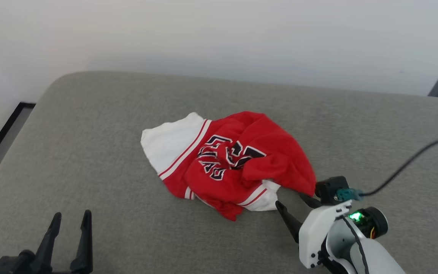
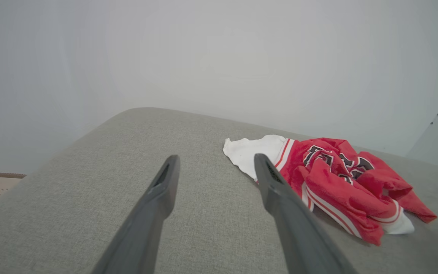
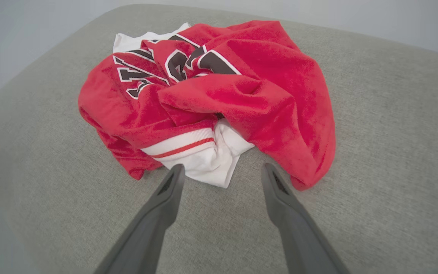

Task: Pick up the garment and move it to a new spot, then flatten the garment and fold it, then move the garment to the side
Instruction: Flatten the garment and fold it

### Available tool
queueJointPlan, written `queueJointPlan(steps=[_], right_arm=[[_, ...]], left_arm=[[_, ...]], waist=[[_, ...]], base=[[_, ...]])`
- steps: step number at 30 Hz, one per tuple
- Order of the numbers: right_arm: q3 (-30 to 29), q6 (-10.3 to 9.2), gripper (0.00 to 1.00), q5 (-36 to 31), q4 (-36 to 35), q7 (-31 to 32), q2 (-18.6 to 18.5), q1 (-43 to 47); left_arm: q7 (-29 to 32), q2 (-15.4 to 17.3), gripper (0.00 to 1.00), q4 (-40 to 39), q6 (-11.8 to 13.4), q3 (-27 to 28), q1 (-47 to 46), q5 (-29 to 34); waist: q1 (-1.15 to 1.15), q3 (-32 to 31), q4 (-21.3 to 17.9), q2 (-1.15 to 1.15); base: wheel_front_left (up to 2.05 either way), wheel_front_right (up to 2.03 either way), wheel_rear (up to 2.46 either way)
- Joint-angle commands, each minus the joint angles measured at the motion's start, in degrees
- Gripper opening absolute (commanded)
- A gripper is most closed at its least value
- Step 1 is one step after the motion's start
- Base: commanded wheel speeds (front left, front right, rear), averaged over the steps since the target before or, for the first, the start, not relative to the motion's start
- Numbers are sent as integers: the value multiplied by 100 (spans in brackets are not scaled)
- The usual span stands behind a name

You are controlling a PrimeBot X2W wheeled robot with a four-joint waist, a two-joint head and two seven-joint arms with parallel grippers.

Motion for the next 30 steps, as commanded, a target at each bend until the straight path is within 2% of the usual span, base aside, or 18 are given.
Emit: queueJointPlan(steps=[1, 10, 20, 21, 22, 26, 30], right_arm=[[37, 0, 100, -25, 56, 87, -18, -103], [300, 0, 100, -254, 561, 823, -200, -680], [611, 0, 100, -559, 1413, 1537, -207, -1256], [686, 0, 95, -538, 1529, 1625, -198, -1293], [771, 1, 0, -536, 1625, 1681, -219, -1350], [805, 0, 0, -400, 1804, 1663, -216, -1558], [851, 0, 0, -230, 1681, 1736, -341, -1702]], left_arm=[[-29, 25, 100, 31, -14, -26, -98, -70], [-29, -17, 100, 127, -15, -324, -439, -139], [-29, -79, 100, 235, -15, -433, -669, -243], [-29, -82, 100, 240, -15, -431, -679, -247], [-29, -83, 100, 245, -15, -431, -690, -252], [-29, -83, 100, 272, -15, -372, -680, -264], [-30, -64, 100, 242, -15, -271, -605, -261]], waist=[[0, 119, 153, 0], [0, 447, 652, 0], [0, 684, 1009, 0], [0, 690, 1015, 0], [0, 697, 1020, 0], [0, 686, 973, 0], [0, 636, 822, 0]], base=[[0, 0, 0], [0, 0, 0], [0, 0, 0], [0, 0, 0], [0, 0, 0], [0, 0, 0], [0, 0, 0]])
